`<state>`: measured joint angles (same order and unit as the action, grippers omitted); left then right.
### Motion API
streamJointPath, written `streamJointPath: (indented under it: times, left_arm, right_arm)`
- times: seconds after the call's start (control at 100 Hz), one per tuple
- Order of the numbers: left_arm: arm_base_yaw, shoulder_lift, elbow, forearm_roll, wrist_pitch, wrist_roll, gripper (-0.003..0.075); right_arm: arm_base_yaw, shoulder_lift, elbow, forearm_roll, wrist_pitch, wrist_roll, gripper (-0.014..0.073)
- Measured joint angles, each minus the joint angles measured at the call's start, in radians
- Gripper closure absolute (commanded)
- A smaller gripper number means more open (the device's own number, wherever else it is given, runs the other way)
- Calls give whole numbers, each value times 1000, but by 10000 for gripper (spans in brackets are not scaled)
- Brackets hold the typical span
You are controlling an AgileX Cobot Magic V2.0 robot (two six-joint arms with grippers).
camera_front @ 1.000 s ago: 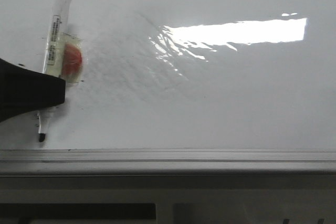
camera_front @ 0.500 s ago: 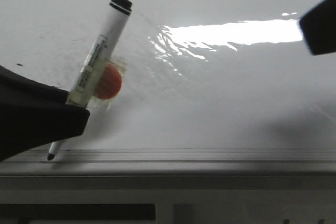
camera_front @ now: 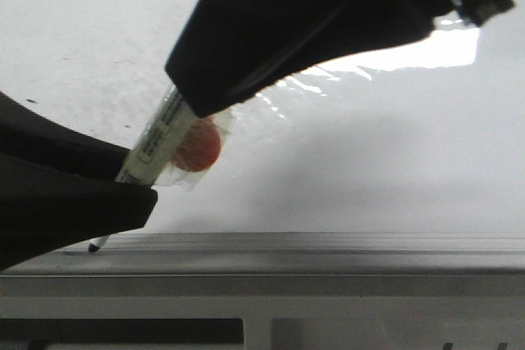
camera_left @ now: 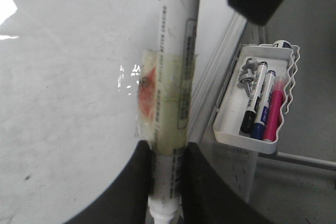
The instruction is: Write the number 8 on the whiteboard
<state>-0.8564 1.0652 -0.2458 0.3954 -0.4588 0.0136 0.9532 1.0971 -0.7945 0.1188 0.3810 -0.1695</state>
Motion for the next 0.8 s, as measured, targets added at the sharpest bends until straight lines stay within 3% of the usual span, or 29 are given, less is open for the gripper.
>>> streamJointPath:
  times: [0.17,0.33,0.42,0.52,0.59,0.8]
  left_arm:
    - [0,0,0,2,0,0,741]
    - [0,0,0,2,0,0,735]
    - [0,0,0,4,0,3,651]
    - [0,0,0,7,0,5,463]
    - [0,0,0,7,0,5,376]
    - [0,-14,0,-1,0,5,365]
  right_arm:
    - [0,54,-36,4,-2,0,340]
    - [0,76,-48,6,-2,8,546]
    - [0,77,-50,18,-2,12,664]
    - [3,77,-50,25,-2,14,664]
    - [4,77,-50,25,7,12,664]
    - [4,77,-53,27,15,12,664]
